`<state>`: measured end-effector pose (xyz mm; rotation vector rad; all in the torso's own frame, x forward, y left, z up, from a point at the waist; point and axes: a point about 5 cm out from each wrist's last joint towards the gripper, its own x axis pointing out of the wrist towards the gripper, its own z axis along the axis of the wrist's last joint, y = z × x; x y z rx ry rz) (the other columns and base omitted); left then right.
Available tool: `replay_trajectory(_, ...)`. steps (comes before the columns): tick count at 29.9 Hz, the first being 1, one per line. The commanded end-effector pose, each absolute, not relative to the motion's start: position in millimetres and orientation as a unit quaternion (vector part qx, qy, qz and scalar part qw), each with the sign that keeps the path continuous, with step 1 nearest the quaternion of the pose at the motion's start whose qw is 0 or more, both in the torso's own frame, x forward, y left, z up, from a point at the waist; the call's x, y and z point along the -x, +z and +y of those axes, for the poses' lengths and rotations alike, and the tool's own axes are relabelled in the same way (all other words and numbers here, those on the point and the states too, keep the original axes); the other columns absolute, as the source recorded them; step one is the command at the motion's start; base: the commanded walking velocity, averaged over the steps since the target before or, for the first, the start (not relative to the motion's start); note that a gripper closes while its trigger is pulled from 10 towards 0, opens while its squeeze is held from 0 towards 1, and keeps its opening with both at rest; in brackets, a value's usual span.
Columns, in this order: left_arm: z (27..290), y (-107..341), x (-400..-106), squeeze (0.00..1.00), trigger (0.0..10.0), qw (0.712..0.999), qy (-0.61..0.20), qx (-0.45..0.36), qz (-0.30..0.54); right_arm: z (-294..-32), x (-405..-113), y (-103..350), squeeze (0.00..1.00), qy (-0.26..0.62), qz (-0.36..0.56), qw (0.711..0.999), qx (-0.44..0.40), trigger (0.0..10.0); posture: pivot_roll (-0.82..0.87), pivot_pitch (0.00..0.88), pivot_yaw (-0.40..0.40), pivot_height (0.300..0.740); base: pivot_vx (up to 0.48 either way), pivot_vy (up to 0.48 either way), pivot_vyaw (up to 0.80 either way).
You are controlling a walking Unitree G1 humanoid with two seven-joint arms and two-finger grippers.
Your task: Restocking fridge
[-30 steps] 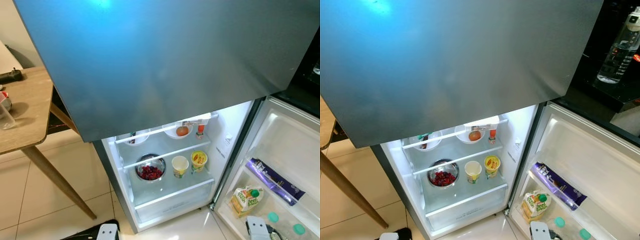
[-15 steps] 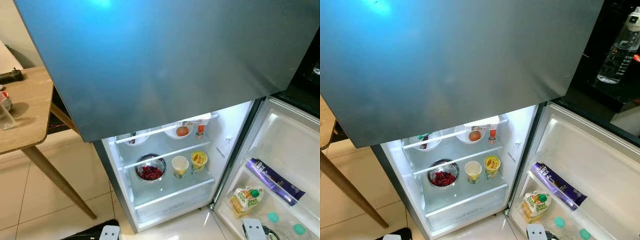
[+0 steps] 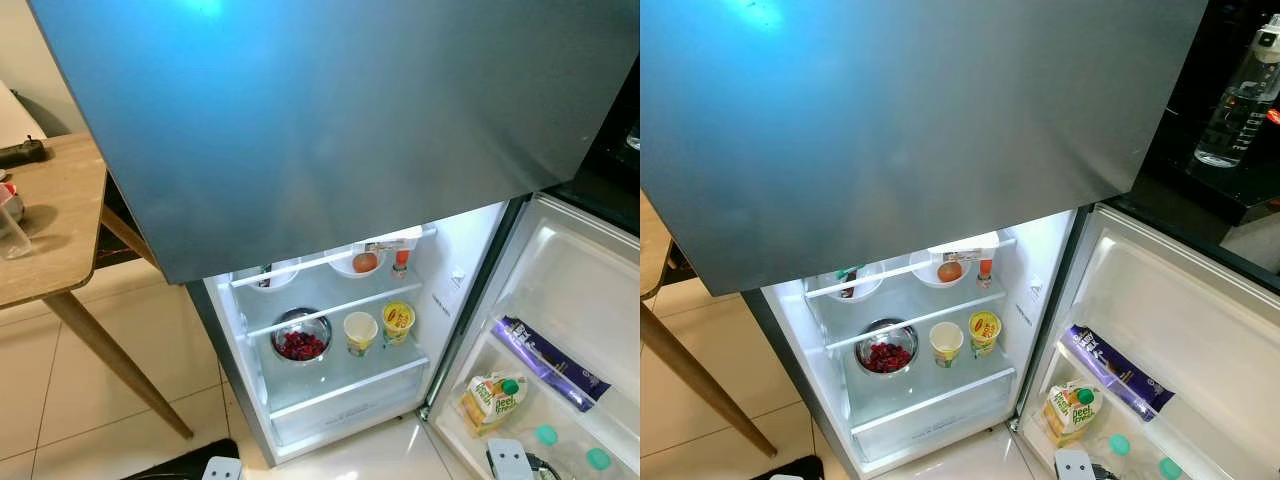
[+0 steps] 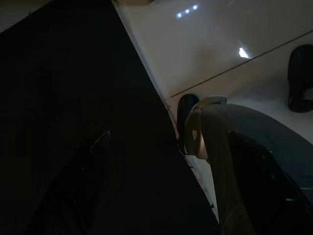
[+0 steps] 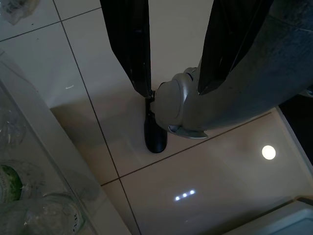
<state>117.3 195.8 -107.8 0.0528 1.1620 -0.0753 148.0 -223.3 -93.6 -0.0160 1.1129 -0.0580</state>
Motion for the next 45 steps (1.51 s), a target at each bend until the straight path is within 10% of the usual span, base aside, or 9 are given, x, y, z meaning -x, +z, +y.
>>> replay_trajectory(1,194.3,-110.1,-110.9,0.0,10.0,0.827,-0.037,-0.027,0.56,-225.1,-146.7,-93.8,0.0,-0.028,0.532,0.846,0.016,10.0,-0.06,0.0,-0.019,0.74,0.0,0.0,0.0)
replay_trajectory(45,190.9,-111.0,-109.4,0.0,10.0,0.824,-0.04,-0.024,0.564,-225.6,-144.7,-94.5,0.0,-0.023,0.536,0.843,0.022,10.0,-0.06,0.0,-0.023,0.74,0.0,0.0,0.0)
